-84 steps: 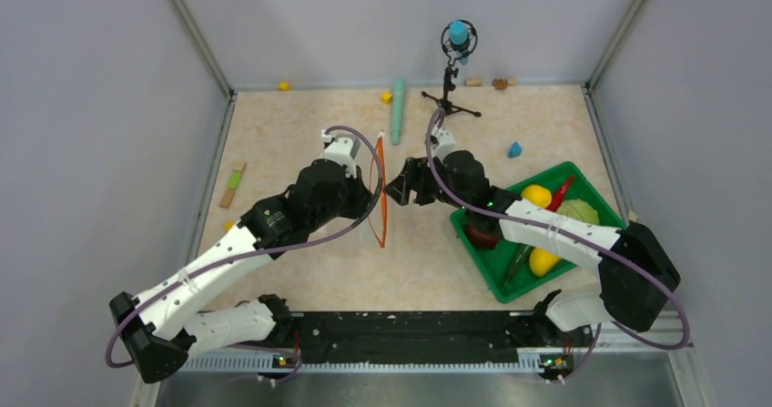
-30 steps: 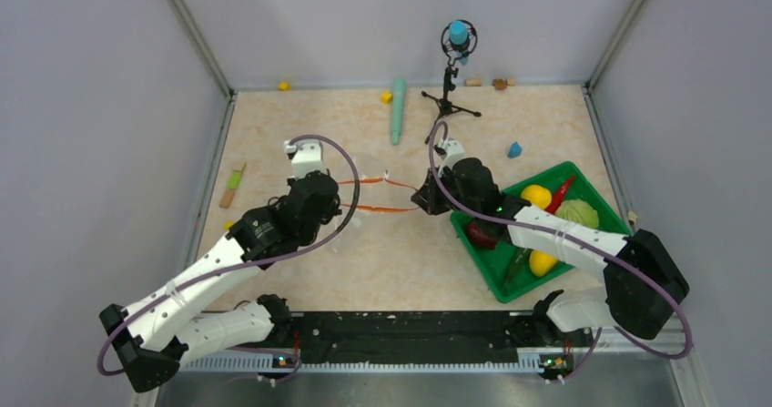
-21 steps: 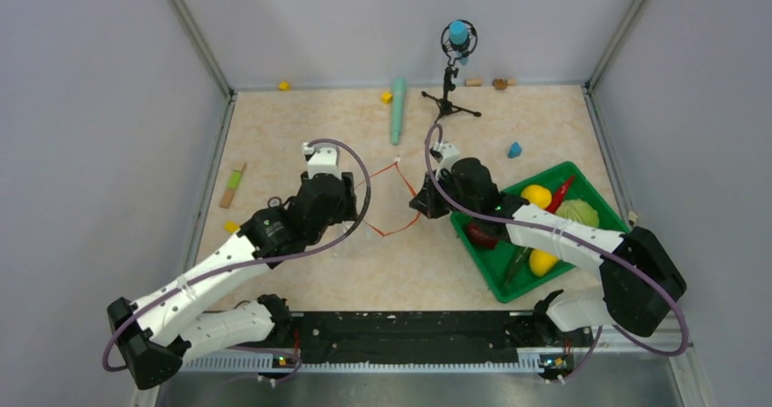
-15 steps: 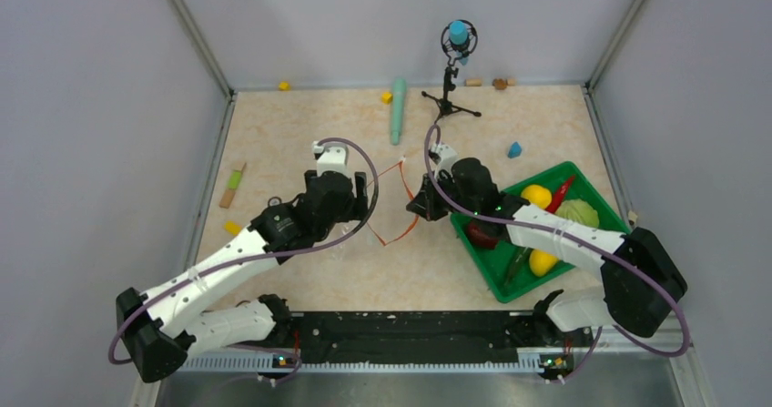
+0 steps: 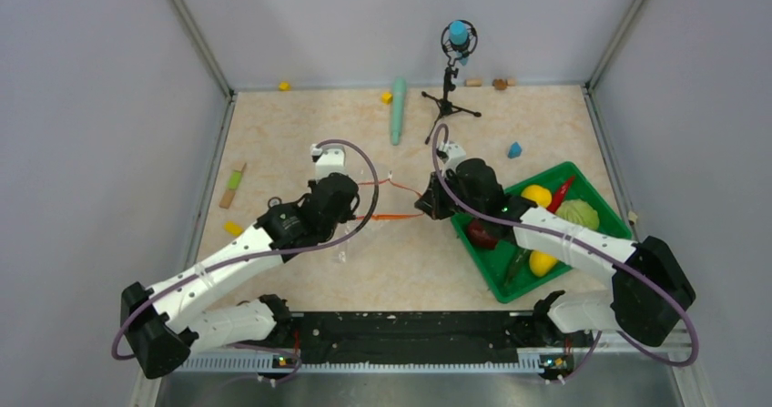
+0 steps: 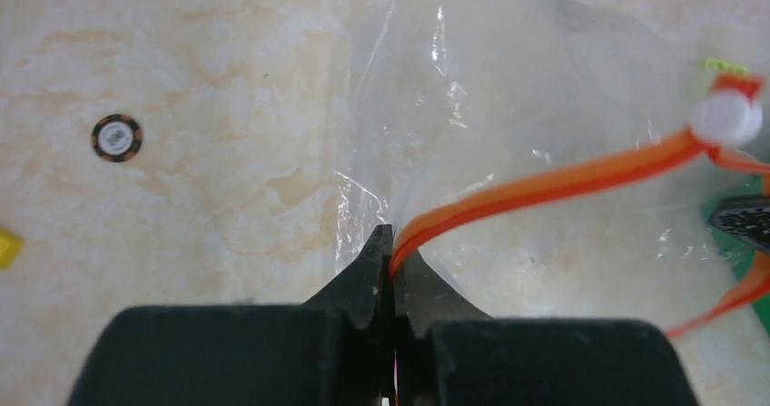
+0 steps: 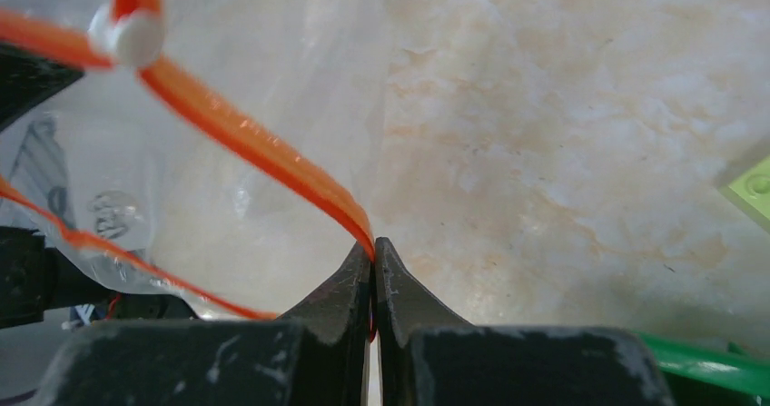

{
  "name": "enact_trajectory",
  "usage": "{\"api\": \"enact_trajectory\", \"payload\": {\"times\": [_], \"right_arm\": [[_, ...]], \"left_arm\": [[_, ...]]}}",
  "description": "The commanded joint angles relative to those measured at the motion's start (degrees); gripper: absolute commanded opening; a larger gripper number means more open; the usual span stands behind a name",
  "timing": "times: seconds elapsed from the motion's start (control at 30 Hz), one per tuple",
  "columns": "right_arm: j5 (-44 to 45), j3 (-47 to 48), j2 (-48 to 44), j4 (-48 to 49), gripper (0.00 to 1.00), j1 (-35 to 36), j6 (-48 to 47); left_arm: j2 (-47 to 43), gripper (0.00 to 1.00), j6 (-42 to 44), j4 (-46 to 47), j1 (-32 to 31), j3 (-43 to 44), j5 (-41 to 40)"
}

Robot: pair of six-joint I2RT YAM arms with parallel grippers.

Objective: Place the food in the zip-top bag and seal the zipper
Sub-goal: Open the zipper of the food storage bag at the center of the board.

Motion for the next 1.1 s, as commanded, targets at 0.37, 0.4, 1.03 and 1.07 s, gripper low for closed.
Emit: {"api": "enact_trajectory", "payload": {"times": [0.37, 0.4, 1.03, 1.07], "right_arm": [[-3.4, -1.6, -0.2, 3.4, 0.6, -4.4, -6.5], [-5.0, -1.4, -0.8, 4.2, 0.71, -4.4, -6.5], [26.0, -7.1, -28.4, -27.6, 0.99, -4.4, 12.5], [27.9, -7.9, -29.4, -29.3, 0.99, -4.4, 13.7]], "left_arm": [[-9.0, 0.0, -2.2, 0.1, 0.2, -3.9, -2.6], [-8.5, 0.0, -2.1, 2.8, 0.2, -4.4, -0.6], [2.5, 0.0, -6.6, 1.1, 0.2, 2.2, 0.0], [2.2, 0.0, -6.5, 1.2, 0.2, 2.1, 0.2]]}}
